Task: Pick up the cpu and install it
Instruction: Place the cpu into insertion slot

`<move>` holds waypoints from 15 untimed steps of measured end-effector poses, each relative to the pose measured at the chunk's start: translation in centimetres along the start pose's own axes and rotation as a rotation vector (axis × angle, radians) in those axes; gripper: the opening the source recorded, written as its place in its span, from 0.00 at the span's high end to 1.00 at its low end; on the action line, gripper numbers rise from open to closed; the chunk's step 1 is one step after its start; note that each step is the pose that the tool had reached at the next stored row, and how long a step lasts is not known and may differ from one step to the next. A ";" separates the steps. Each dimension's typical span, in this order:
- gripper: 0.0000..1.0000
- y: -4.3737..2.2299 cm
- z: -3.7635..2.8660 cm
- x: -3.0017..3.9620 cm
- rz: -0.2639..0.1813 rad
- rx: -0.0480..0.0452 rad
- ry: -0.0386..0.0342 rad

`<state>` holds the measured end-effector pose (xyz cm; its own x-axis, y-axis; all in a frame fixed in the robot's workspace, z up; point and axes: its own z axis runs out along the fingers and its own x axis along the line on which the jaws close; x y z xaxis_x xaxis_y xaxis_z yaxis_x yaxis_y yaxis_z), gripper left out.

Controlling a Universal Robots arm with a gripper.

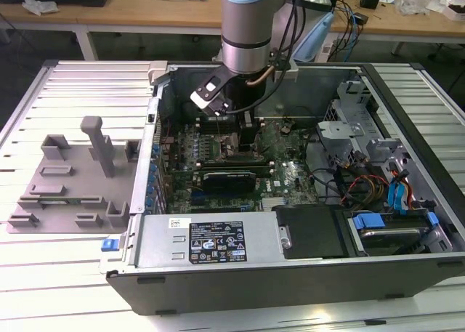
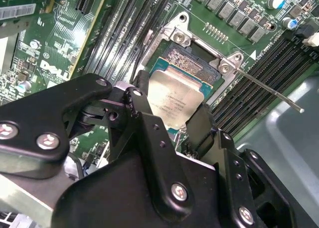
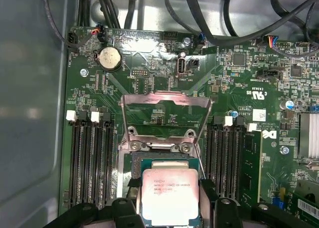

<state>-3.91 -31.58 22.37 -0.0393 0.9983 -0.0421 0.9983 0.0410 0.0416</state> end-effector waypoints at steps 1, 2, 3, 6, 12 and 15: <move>0.45 0.00 0.04 0.01 0.000 -0.0003 0.0004; 0.45 -0.03 0.11 0.02 0.000 -0.0004 0.0005; 0.45 -0.05 0.16 0.02 0.000 -0.0003 0.0003; 0.45 -0.16 0.60 0.03 0.000 -0.0004 0.0002; 0.45 -0.22 0.96 0.33 0.000 -0.0007 0.0007; 0.45 -0.30 1.41 0.50 0.000 -0.0007 0.0008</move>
<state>-4.16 -31.15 20.92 -0.0391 0.9984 -0.0413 0.9983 0.0409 0.0423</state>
